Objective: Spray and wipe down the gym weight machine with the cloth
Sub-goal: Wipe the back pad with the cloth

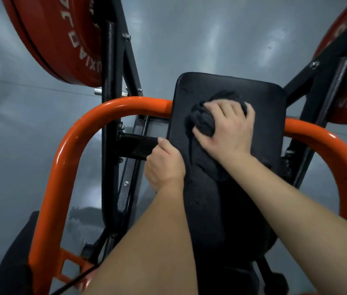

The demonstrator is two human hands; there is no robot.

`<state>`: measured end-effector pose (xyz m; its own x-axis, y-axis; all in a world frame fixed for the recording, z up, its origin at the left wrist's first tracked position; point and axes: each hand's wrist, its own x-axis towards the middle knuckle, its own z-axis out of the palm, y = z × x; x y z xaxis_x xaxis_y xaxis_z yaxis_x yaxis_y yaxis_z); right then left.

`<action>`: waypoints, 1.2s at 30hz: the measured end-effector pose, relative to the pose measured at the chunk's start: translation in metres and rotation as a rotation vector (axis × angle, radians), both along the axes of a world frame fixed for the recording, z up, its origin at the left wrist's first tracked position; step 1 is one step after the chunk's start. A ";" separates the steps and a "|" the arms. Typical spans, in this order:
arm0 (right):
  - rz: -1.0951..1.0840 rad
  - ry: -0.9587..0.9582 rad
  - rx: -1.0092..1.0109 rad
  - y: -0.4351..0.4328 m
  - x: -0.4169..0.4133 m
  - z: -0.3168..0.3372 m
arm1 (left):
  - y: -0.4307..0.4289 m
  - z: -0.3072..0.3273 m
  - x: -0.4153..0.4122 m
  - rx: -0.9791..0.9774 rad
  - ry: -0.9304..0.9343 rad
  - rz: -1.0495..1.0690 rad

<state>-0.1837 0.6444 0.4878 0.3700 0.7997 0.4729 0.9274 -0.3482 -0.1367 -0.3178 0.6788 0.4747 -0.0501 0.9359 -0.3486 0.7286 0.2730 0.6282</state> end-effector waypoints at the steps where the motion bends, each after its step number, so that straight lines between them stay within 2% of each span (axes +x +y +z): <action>1: -0.054 0.024 -0.003 0.025 0.004 0.006 | 0.001 -0.001 0.001 -0.002 0.016 0.000; 4: -0.182 0.075 -0.095 0.095 0.004 0.030 | 0.002 -0.001 0.003 -0.009 0.040 0.005; 7: -0.195 0.061 -0.215 0.129 -0.004 0.042 | 0.001 0.000 0.005 -0.023 0.038 0.015; 9: -0.162 0.062 -0.227 0.125 -0.002 0.044 | 0.001 0.000 0.005 -0.035 0.042 0.028; 15: 0.124 0.060 -0.205 0.063 0.013 0.041 | -0.001 0.005 0.007 -0.035 0.052 0.035; 20: 0.055 0.194 -0.310 0.013 0.006 0.043 | 0.003 0.008 0.006 -0.075 0.024 0.018; 25: -0.028 0.226 -0.542 0.084 0.009 0.075 | 0.004 0.005 0.005 -0.077 -0.002 0.005; 28: -0.152 0.150 -0.470 0.100 -0.005 0.062 | 0.005 0.002 0.004 -0.057 0.002 0.006; 31: -0.210 0.123 -0.174 0.070 -0.022 0.036 | 0.005 0.000 0.003 -0.054 0.014 0.003; 32: -0.213 0.141 -0.161 0.066 -0.023 0.035 | 0.005 -0.001 0.003 -0.059 0.001 0.002; 36: -0.226 0.254 -0.386 0.078 -0.008 0.064 | 0.003 -0.003 -0.001 -0.039 -0.013 -0.065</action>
<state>-0.1917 0.7228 0.5519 0.6187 0.7850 0.0311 0.7772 -0.6058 -0.1700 -0.3187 0.6819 0.4721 0.0148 0.9229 -0.3847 0.7372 0.2498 0.6278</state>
